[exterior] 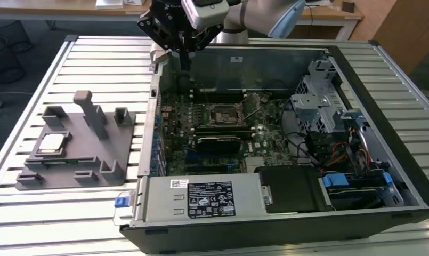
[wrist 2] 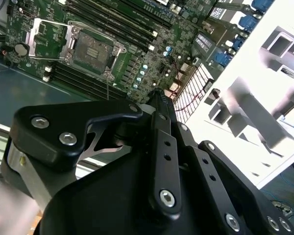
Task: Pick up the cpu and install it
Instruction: 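Reach for the cpu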
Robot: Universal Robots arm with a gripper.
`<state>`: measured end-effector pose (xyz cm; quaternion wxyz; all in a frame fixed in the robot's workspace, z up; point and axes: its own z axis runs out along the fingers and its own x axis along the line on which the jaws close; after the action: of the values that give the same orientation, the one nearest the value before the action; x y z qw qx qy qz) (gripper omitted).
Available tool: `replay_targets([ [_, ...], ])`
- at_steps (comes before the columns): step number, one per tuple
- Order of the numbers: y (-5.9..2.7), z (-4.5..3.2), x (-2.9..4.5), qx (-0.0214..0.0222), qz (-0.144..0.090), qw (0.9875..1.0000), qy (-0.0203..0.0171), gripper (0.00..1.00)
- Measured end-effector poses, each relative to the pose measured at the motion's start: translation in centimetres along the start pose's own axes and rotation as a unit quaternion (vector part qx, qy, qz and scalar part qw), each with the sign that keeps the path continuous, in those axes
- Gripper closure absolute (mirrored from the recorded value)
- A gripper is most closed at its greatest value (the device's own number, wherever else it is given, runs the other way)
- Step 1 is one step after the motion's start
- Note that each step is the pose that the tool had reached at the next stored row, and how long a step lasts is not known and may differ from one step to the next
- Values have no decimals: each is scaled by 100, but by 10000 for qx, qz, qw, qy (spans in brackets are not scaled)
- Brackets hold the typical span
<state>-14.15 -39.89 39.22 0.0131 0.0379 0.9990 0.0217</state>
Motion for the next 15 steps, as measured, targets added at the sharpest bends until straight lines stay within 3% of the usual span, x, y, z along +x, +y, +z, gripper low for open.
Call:
replay_targets([
  [8,-5,2,69,0,0,10000,0,89],
  [15,-17,6,286,0,1,10000,0,89],
])
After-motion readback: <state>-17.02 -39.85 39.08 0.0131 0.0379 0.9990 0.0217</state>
